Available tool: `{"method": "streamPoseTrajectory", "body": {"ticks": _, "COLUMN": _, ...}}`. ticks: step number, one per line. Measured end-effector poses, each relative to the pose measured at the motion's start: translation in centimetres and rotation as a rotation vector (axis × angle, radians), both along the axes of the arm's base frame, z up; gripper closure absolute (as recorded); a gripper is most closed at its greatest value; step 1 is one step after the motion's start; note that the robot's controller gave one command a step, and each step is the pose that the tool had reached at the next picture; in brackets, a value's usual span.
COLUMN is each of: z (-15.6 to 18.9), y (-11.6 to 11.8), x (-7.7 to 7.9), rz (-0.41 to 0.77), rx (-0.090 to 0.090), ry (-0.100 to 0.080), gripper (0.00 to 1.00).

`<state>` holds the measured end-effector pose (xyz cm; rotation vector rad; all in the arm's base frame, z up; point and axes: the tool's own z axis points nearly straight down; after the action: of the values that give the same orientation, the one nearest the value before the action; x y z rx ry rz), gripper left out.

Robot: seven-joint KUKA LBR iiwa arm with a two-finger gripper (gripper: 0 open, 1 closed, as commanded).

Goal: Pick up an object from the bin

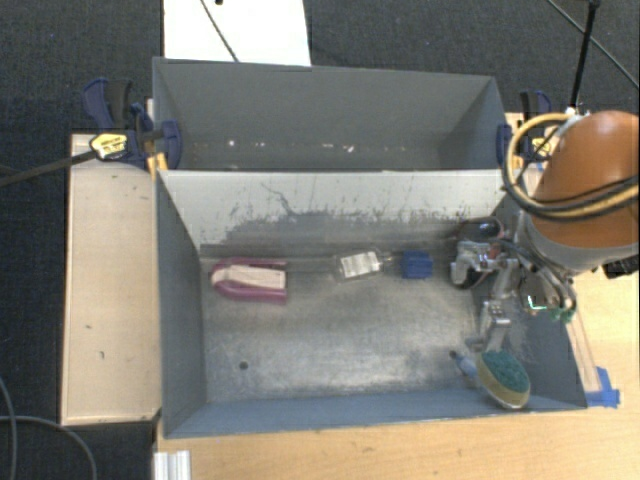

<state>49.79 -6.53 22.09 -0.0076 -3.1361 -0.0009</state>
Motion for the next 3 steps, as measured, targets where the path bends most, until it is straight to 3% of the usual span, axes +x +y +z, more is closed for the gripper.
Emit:
{"method": "streamPoseTrajectory", "body": {"ticks": 1, "z": -10.5, "y": -6.7, "x": -1.0, "rz": 0.198, "rx": -0.001, "ry": -0.005, "gripper": 0.0}}
{"method": "streamPoseTrajectory", "body": {"ticks": 2, "z": -13.0, "y": -6.4, "x": -1.6, "rz": 0.376, "rx": 0.0, "ry": -0.011, "gripper": 0.0}}
{"method": "streamPoseTrajectory", "body": {"ticks": 3, "z": -13.1, "y": -6.3, "x": -1.7, "rz": 0.381, "rx": 0.002, "ry": -0.009, "gripper": 1.0}}
